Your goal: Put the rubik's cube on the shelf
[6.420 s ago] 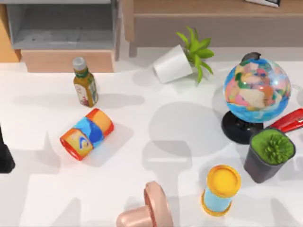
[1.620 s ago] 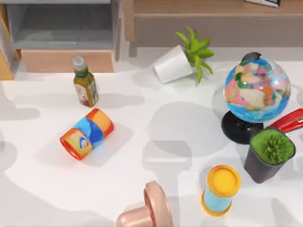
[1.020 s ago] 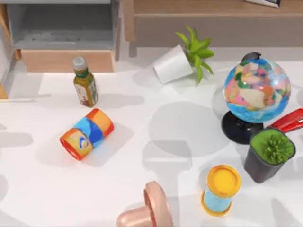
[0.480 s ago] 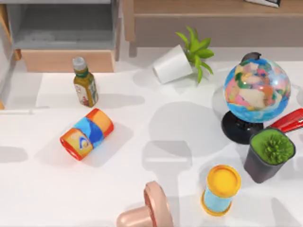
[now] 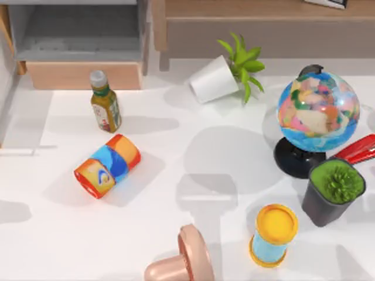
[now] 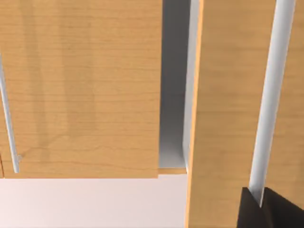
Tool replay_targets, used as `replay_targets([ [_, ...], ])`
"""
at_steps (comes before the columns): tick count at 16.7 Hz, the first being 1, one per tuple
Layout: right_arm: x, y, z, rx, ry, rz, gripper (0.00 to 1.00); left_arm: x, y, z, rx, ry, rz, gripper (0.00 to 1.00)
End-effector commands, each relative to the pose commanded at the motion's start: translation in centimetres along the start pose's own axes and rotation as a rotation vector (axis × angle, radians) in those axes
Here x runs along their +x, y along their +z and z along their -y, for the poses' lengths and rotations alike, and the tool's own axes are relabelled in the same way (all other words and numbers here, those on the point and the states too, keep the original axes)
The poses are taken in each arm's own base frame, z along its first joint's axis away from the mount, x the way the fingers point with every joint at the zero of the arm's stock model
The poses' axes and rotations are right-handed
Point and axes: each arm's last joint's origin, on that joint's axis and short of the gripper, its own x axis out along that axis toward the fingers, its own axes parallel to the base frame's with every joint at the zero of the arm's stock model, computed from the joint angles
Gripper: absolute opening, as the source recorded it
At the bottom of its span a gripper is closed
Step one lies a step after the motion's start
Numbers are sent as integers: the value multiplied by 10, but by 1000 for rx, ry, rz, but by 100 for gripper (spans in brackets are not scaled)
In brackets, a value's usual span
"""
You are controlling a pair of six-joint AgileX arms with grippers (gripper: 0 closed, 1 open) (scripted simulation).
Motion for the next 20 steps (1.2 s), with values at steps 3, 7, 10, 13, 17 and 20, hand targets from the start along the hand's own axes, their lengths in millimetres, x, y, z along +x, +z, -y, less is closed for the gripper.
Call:
replay_targets([
  [3, 0, 0, 0, 0, 0, 0, 100, 0, 0, 0, 0, 0, 0, 23],
  [7, 0, 0, 0, 0, 0, 0, 100, 0, 0, 0, 0, 0, 0, 53],
  [10, 0, 0, 0, 0, 0, 0, 100, 0, 0, 0, 0, 0, 0, 75],
  [13, 0, 0, 0, 0, 0, 0, 100, 0, 0, 0, 0, 0, 0, 98],
  [17, 0, 0, 0, 0, 0, 0, 100, 0, 0, 0, 0, 0, 0, 100],
  [20, 0, 0, 0, 0, 0, 0, 100, 0, 0, 0, 0, 0, 0, 100],
])
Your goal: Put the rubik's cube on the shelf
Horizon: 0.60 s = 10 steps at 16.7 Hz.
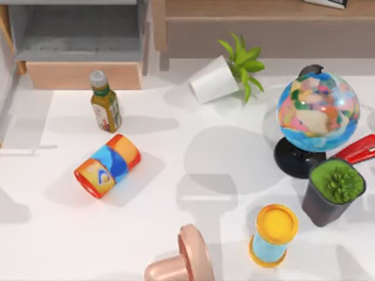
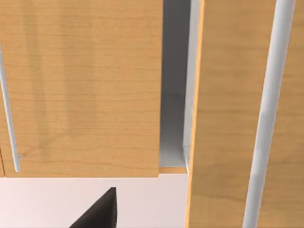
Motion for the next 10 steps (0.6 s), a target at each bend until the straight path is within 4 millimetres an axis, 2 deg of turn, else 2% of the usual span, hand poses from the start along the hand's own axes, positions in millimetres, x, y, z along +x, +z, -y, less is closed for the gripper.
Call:
replay_targets([
  [3, 0, 0, 0, 0, 0, 0, 100, -1, 0, 0, 2, 2, 0, 100],
  [7, 0, 0, 0, 0, 0, 0, 100, -17, 0, 0, 1, 1, 1, 100],
  [10, 0, 0, 0, 0, 0, 0, 100, -20, 0, 0, 1, 1, 1, 100],
])
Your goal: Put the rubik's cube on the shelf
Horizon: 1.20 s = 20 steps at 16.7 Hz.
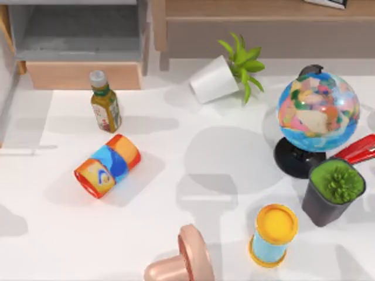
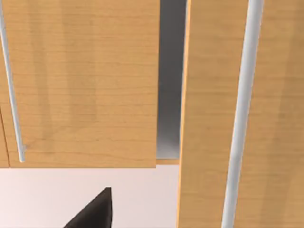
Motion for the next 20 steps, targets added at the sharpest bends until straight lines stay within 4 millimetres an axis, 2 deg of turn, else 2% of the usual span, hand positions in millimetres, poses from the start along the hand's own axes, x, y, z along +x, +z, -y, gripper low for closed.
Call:
replay_targets([
  [3, 0, 0, 0, 0, 0, 0, 100, 2, 0, 1, -2, -2, -1, 100],
  [6, 0, 0, 0, 0, 0, 0, 100, 5, -19, -4, 1, 5, -77, 100],
  [11, 0, 0, 0, 0, 0, 0, 100, 13, -76, -24, -20, 25, -304, 100],
  [16, 0, 0, 0, 0, 0, 0, 100, 24, -135, -61, -101, 46, -530, 100],
  [20, 0, 0, 0, 0, 0, 0, 100, 35, -167, -91, -224, 42, -660, 100],
])
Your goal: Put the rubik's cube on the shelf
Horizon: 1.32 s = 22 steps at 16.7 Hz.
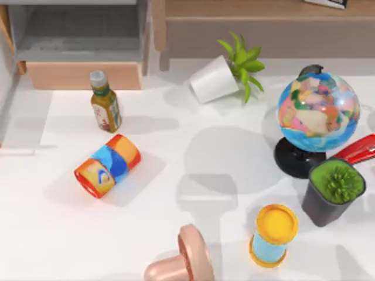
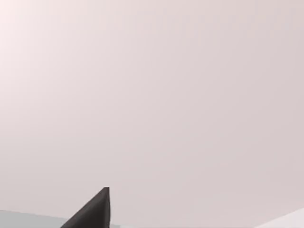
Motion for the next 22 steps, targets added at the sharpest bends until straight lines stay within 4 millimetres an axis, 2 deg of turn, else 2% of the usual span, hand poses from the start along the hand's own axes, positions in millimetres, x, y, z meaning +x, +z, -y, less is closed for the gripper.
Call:
replay_targets([
  [6, 0, 0, 0, 0, 0, 0, 100, 32, 7, -33, -211, -114, -131, 100],
  [13, 0, 0, 0, 0, 0, 0, 100, 61, 34, -49, -445, -297, -263, 100],
  [17, 0, 0, 0, 0, 0, 0, 100, 75, 67, -51, -590, -439, -341, 100],
  [22, 0, 0, 0, 0, 0, 0, 100, 83, 139, -43, -774, -675, -462, 100],
])
